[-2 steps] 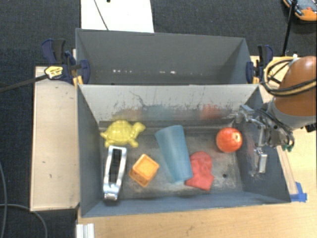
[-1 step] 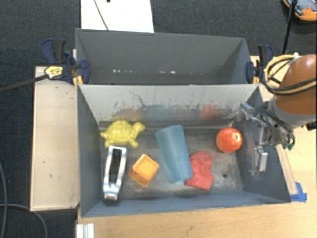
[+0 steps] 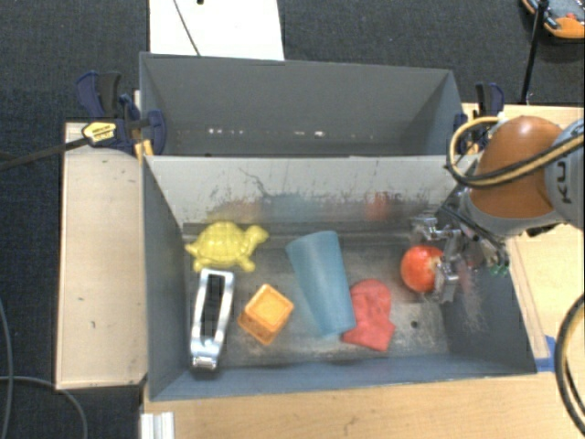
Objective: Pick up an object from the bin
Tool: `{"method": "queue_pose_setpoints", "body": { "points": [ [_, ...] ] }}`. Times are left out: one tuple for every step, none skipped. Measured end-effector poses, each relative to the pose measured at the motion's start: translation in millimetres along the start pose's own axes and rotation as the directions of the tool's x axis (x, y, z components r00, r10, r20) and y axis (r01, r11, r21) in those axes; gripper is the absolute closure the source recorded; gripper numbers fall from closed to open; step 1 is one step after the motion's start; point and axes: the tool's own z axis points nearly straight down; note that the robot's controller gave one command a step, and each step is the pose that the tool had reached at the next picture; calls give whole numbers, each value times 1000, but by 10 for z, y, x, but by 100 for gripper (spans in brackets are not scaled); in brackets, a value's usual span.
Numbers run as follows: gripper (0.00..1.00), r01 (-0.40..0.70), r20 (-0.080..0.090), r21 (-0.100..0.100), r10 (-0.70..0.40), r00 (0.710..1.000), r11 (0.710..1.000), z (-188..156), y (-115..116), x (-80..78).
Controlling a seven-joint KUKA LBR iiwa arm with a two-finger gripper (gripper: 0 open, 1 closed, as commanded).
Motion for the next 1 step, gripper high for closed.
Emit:
{"method": "queue_pose_setpoints", "body": {
  "points": [
    [100,1,0,0,-1,1000,1000,0,0,0]
  ]
}}
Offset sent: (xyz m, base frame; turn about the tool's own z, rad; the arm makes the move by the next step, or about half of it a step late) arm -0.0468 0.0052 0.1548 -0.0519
